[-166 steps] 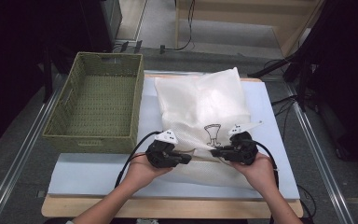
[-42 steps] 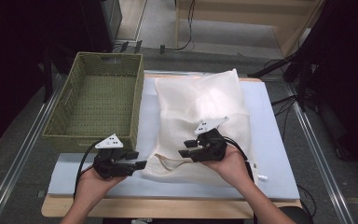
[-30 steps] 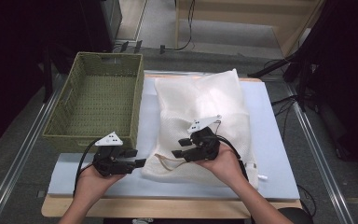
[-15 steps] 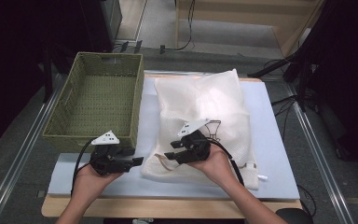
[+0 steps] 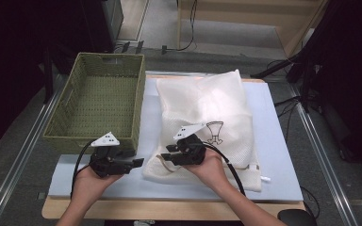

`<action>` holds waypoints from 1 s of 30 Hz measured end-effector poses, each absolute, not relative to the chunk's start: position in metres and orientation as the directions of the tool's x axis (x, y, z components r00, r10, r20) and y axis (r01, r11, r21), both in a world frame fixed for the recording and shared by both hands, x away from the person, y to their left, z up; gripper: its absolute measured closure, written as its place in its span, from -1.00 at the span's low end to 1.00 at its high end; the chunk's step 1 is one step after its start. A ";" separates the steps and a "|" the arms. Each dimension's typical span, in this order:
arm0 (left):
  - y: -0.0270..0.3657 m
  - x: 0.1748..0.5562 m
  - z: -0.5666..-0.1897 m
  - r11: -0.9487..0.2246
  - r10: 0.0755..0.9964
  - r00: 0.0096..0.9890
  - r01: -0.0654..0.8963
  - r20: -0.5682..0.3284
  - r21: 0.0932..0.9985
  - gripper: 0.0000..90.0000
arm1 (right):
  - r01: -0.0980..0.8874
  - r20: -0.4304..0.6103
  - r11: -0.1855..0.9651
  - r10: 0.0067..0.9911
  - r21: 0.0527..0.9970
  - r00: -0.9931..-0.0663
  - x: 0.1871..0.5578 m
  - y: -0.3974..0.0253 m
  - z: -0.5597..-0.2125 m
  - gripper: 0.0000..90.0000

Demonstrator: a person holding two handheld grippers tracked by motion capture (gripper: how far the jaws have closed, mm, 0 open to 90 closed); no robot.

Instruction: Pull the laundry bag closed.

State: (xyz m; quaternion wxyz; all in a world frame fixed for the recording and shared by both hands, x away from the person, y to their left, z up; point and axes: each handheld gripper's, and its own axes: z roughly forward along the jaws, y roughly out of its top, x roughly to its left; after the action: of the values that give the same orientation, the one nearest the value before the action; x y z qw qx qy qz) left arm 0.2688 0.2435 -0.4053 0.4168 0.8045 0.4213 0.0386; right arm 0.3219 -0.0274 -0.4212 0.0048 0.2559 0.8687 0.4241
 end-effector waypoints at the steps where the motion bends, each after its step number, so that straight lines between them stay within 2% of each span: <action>1: 0.244 0.269 -0.405 -0.298 0.710 0.641 0.648 -0.290 0.701 -0.01 | 0.447 0.218 0.507 0.448 0.737 -0.867 0.322 -0.026 -0.423 0.45; 14: 0.240 0.268 -0.410 -0.309 0.706 0.644 0.653 -0.293 0.691 -0.01 | 0.490 0.234 0.538 0.474 0.686 -0.849 0.327 -0.011 -0.446 0.64; 22: 0.237 0.268 -0.412 -0.318 0.701 0.650 0.654 -0.295 0.686 0.00 | 0.505 0.235 0.564 0.482 0.653 -0.844 0.329 -0.004 -0.465 0.67; 26: 0.235 0.269 -0.413 -0.325 0.700 0.651 0.656 -0.293 0.681 0.01 | 0.494 0.215 0.573 0.485 0.654 -0.848 0.329 -0.004 -0.466 0.82; 30: 0.232 0.270 -0.413 -0.335 0.701 0.651 0.661 -0.291 0.671 0.02 | 0.485 0.201 0.587 0.483 0.648 -0.853 0.328 -0.004 -0.463 0.84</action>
State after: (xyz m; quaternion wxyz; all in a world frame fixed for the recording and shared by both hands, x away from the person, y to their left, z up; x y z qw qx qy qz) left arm 0.2698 0.2320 -0.4133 0.3982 0.8165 0.4173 0.0252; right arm 0.3283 -0.0044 -0.4630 -0.0017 0.2715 0.8909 0.3640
